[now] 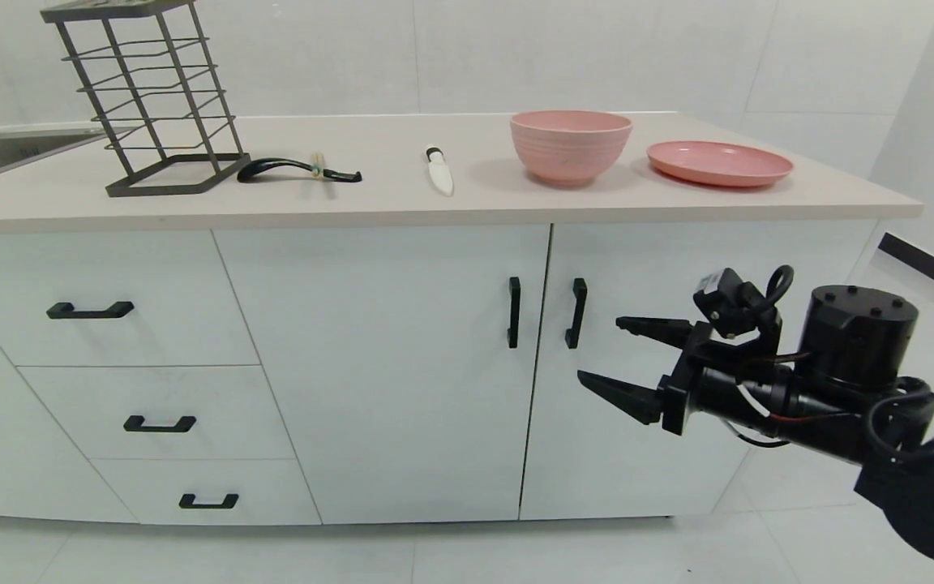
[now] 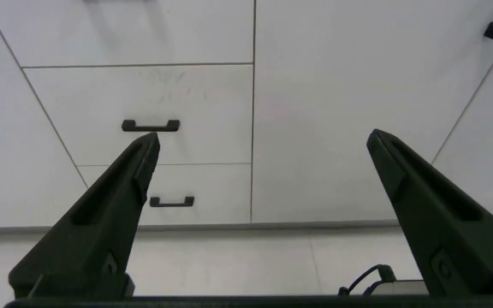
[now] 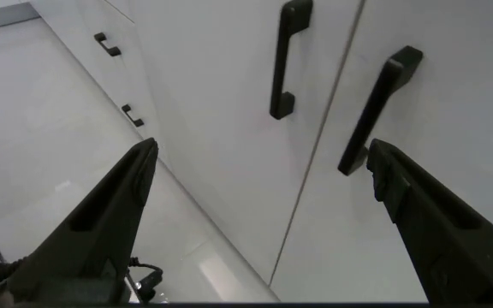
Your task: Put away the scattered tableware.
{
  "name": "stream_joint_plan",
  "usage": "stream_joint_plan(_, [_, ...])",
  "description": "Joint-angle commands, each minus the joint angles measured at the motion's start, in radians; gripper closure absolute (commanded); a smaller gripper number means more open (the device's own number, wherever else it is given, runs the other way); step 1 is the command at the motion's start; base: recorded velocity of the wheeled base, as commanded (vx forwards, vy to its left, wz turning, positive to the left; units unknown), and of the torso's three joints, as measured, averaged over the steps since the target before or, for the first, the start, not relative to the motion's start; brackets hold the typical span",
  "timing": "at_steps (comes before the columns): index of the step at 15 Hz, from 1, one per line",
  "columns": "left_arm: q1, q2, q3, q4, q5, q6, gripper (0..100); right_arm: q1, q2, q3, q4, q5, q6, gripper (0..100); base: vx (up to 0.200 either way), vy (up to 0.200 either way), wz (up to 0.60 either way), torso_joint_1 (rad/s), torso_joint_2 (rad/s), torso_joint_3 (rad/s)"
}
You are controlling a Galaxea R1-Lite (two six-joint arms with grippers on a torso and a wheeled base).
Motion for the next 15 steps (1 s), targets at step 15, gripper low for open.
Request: stream_joint_plan(15, [-0.001,0.0,0.0,-0.001,-0.058,0.013,0,-0.029,0.129,-0.113,-0.063,-0.005,0.003,0,-0.04,0.0,0.0,0.002,0.0,0.0])
